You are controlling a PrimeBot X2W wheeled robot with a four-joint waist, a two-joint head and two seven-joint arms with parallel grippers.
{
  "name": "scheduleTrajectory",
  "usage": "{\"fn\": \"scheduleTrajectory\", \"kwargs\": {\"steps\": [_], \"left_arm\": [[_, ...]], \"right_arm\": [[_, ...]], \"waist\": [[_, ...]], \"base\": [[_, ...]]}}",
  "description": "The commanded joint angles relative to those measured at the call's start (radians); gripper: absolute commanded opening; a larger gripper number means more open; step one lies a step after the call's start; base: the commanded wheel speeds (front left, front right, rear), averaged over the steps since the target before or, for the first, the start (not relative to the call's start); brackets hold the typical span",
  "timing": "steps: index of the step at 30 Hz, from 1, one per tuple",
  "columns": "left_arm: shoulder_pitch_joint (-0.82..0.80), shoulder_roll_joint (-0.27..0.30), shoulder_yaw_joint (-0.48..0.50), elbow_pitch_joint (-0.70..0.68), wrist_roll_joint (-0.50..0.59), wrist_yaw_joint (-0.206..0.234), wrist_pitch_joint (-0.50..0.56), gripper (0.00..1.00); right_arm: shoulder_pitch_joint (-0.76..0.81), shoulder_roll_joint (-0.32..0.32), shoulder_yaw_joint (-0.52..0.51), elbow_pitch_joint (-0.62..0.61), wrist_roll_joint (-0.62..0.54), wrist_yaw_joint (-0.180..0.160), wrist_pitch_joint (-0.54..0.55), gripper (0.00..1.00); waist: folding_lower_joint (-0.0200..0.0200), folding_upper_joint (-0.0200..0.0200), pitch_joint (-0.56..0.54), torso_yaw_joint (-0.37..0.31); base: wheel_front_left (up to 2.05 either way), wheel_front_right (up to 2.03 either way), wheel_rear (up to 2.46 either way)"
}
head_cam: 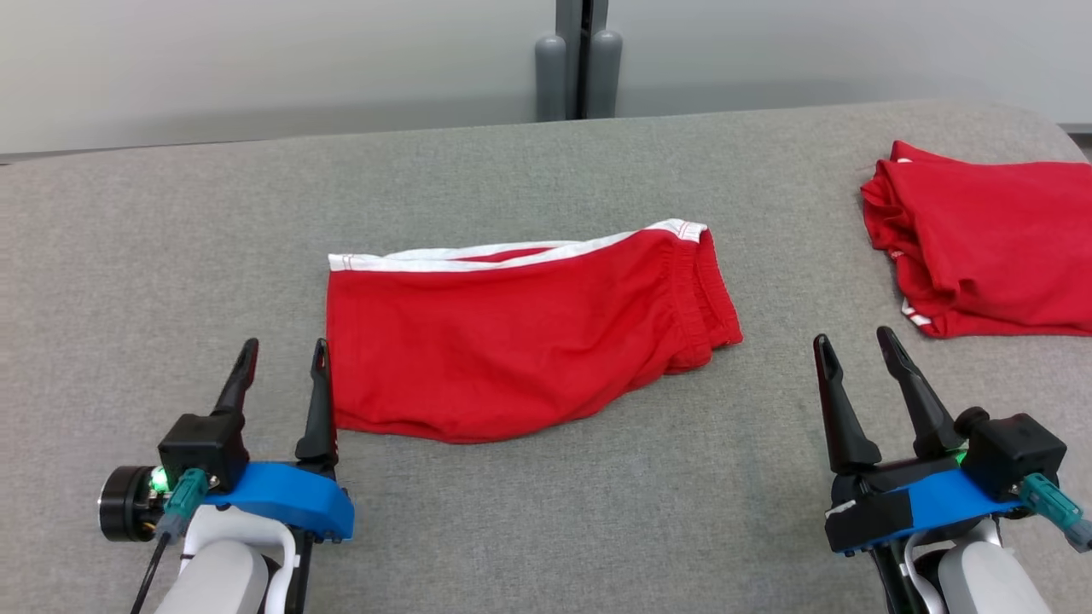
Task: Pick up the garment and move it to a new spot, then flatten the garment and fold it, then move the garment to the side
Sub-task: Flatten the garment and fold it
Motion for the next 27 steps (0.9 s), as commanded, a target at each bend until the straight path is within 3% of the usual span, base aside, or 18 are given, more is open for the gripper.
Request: {"fn": "scheduleTrajectory", "kwargs": {"steps": [1,8,16,27], "left_arm": [[0.016,0.002,0.009,-0.002,0.015,0.007,-0.014,1.00],[0.052,-0.021,0.096,-0.090,0.088,0.040,-0.040,1.00],[0.169,-0.065,0.218,-0.168,0.185,0.025,-0.040,1.00],[0.289,-0.088,0.313,-0.144,0.258,-0.015,-0.040,1.00]], "right_arm": [[0.010,-0.005,-0.004,0.004,-0.004,0.000,-0.003,1.00],[0.019,-0.004,-0.022,0.021,0.003,0.000,-0.010,1.00],[0.052,-0.001,-0.048,0.046,0.004,0.000,-0.018,1.00],[0.128,0.012,-0.079,0.066,-0.020,0.000,-0.013,1.00]], "waist": [[0.0001,0.0002,-0.004,0.004],[0.0001,0.0002,-0.033,0.035],[0.0001,0.0002,-0.089,0.068],[0.0001,0.0002,-0.164,0.098]], "base": [[0.00,0.00,0.00],[0.00,0.00,0.00],[0.00,0.00,0.00],[0.00,0.00,0.00]]}}
